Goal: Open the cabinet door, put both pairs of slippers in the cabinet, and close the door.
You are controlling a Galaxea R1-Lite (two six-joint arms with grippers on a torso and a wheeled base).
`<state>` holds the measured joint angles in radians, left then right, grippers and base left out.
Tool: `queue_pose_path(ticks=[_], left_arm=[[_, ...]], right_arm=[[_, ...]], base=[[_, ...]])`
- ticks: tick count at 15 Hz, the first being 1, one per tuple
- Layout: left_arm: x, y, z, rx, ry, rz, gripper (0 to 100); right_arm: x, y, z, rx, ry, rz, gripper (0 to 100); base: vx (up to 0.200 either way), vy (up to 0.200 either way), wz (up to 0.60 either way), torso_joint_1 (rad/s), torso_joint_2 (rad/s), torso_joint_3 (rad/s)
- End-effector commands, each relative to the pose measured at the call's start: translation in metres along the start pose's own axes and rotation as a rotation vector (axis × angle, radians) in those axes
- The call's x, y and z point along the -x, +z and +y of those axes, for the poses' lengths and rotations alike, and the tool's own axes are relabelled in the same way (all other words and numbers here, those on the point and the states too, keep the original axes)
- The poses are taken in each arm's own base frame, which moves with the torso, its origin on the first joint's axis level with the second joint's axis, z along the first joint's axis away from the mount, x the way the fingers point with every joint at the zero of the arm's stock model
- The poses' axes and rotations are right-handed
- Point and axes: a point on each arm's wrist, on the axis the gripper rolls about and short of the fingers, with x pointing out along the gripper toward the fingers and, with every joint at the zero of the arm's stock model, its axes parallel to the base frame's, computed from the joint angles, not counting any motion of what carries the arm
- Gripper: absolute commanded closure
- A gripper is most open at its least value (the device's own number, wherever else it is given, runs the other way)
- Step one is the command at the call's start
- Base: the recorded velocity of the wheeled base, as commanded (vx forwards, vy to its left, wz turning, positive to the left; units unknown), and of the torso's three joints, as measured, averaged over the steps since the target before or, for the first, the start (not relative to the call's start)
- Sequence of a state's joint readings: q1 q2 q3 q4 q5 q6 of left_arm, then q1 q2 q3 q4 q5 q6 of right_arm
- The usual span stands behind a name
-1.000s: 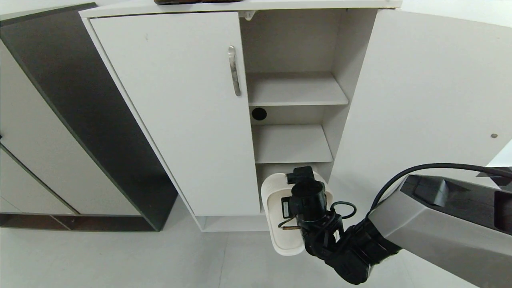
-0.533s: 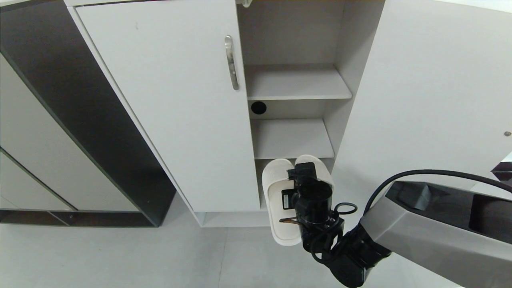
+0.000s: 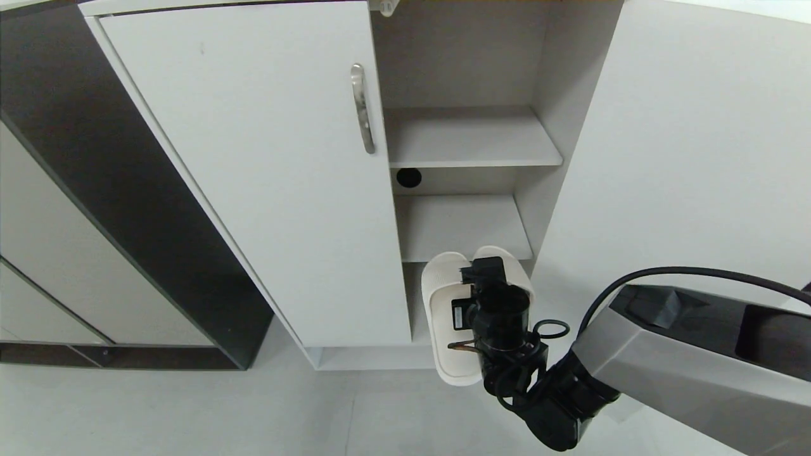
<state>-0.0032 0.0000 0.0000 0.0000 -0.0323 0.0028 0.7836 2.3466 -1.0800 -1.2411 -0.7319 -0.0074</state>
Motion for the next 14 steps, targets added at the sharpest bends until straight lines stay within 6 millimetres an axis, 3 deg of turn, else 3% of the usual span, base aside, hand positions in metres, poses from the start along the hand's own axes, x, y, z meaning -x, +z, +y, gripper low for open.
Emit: queue_pose_path(ticks=[1,9,14], left_arm=[[-0.0001,0.0,0.0,0.0,0.0,0.002,100],[-0.0001,0.0,0.0,0.003,0.0,0.002,100],[-0.0001,0.0,0.0,-0.011,0.0,0.002,100]], right_arm=[[0.0006,0.0006,0.0005,-0.001,0.002,-0.002,100],[0.0,0.0017,0.0011,-0.009,0.003,-0.01,100],[-0.0077,-0.0077,0.0029,-0.004,0.007,-0.004,100]], base=[[0.2,0.0,0.0,0.012,0.01,-0.007],[0.2,0.0,0.0,0.004,0.0,0.001],[0.0,0.0,0.0,0.0,0.0,0.0]])
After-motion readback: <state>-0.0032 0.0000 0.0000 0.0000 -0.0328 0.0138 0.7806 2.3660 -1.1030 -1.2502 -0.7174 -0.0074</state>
